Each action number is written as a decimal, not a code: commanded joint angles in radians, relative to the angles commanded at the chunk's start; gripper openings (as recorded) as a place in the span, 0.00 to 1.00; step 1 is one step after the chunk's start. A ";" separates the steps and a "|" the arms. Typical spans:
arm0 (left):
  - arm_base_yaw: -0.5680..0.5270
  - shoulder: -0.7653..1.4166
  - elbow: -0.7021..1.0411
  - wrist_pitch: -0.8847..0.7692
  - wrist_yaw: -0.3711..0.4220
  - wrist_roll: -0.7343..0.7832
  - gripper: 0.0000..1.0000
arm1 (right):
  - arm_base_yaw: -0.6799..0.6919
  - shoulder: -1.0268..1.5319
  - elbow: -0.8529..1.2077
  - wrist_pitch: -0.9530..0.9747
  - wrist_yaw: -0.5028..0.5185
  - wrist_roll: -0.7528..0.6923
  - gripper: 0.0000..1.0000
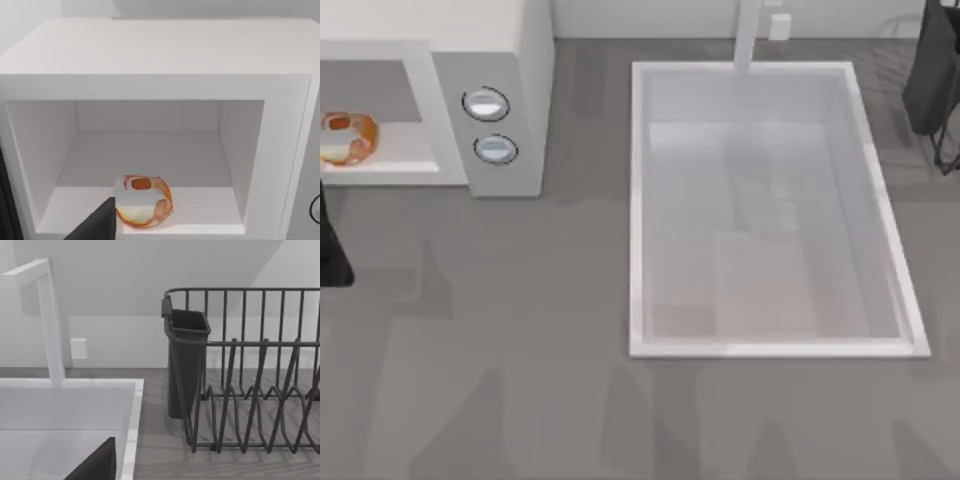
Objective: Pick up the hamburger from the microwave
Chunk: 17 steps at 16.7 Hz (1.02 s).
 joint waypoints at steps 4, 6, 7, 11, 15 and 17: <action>0.022 0.390 0.147 0.187 0.028 0.011 1.00 | 0.000 0.000 0.000 0.000 0.000 0.000 1.00; 0.034 0.597 0.225 0.287 0.042 0.017 1.00 | 0.000 0.000 0.000 0.000 0.000 0.000 1.00; 0.040 0.702 0.264 0.337 0.050 0.020 1.00 | 0.000 0.000 0.000 0.000 0.000 0.000 1.00; 0.064 1.109 0.418 0.532 0.079 0.032 1.00 | 0.000 0.000 0.000 0.000 0.000 0.000 1.00; 0.085 1.470 0.554 0.703 0.106 0.042 1.00 | 0.000 0.000 0.000 0.000 0.000 0.000 1.00; 0.094 1.617 0.610 0.774 0.117 0.046 1.00 | 0.000 0.000 0.000 0.000 0.000 0.000 1.00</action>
